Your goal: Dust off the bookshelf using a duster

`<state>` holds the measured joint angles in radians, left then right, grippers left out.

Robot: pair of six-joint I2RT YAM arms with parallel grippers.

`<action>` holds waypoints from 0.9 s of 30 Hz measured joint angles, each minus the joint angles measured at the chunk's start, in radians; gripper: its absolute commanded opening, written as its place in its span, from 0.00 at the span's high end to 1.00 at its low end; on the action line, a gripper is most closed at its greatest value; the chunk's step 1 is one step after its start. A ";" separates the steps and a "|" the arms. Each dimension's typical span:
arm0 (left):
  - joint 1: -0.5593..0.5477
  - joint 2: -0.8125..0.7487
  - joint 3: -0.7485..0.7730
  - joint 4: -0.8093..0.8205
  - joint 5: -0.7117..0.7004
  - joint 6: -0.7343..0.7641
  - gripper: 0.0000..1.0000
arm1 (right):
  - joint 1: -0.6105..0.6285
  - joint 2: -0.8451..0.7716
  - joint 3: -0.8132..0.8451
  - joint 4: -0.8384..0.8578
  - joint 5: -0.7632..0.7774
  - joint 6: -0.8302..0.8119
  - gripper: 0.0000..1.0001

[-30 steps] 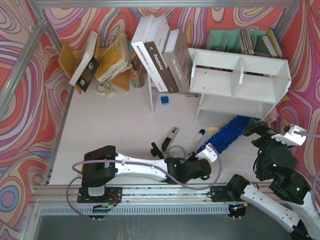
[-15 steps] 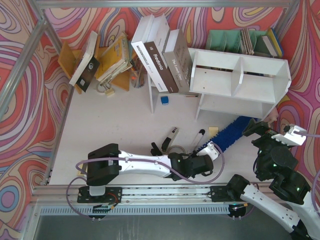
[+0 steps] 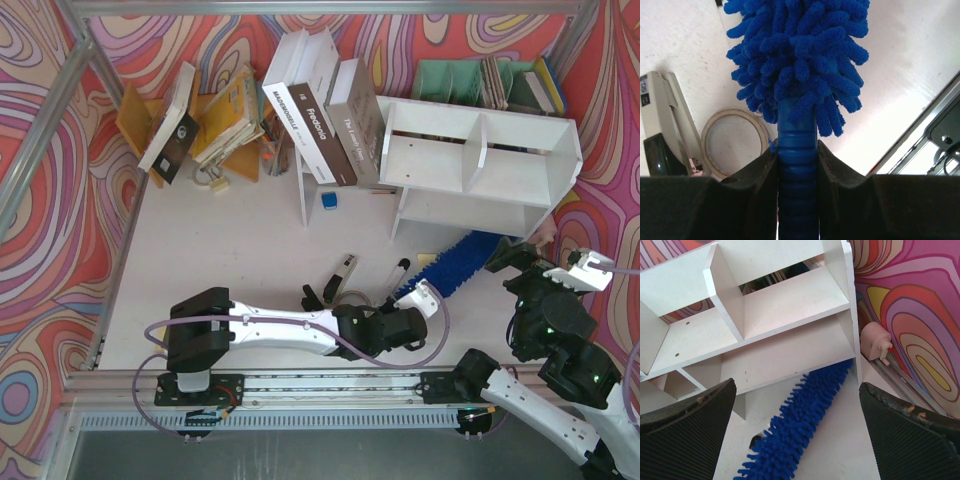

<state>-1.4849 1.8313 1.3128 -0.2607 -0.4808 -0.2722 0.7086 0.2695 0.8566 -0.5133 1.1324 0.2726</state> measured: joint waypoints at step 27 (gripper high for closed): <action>0.062 0.119 0.118 -0.018 0.044 0.003 1.00 | 0.000 0.000 -0.002 0.001 0.000 -0.007 0.01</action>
<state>-1.4231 1.9507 1.4307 -0.2787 -0.4366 -0.2691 0.7086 0.2695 0.8551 -0.5125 1.1324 0.2653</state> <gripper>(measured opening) 0.343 0.987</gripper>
